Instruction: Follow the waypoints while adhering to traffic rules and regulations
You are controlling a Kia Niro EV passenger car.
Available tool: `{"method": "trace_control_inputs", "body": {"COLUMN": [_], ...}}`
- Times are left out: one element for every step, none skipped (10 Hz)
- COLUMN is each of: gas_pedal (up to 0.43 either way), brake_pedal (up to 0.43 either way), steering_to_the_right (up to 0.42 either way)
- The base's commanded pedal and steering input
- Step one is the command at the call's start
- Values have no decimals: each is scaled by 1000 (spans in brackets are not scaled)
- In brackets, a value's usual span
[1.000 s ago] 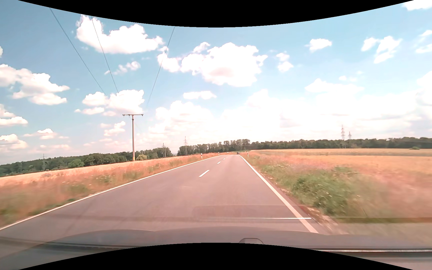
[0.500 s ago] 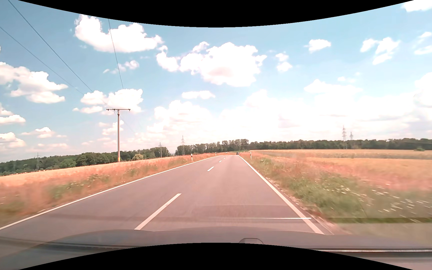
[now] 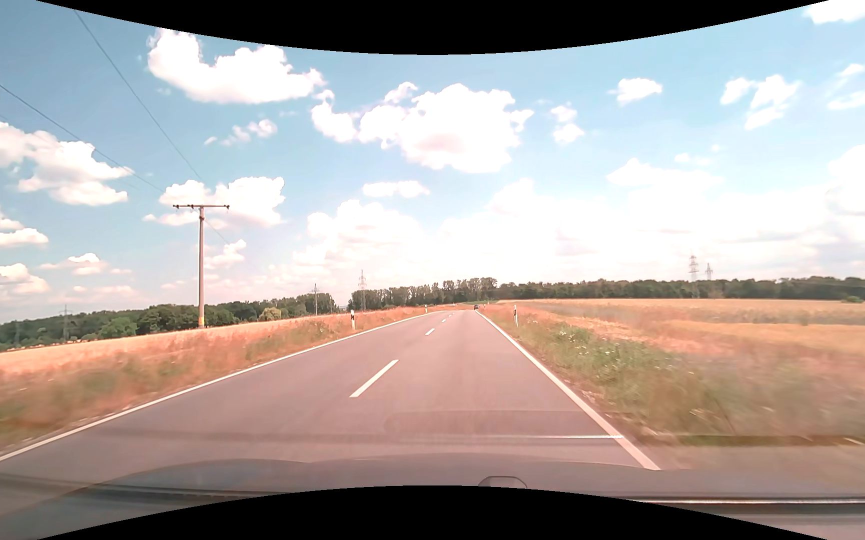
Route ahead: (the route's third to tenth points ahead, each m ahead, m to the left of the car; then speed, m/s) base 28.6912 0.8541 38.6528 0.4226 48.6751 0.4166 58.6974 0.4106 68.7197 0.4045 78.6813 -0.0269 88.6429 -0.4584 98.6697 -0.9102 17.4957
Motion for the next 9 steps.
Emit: {"method": "trace_control_inputs", "body": {"gas_pedal": [67,67,67,67,67,67,67,67,67], "brake_pedal": [0,0,0,0,0,0,0,0,0], "steering_to_the_right": [-3,-3,-3,-3,-3,-3,-3,-4,-4]}}
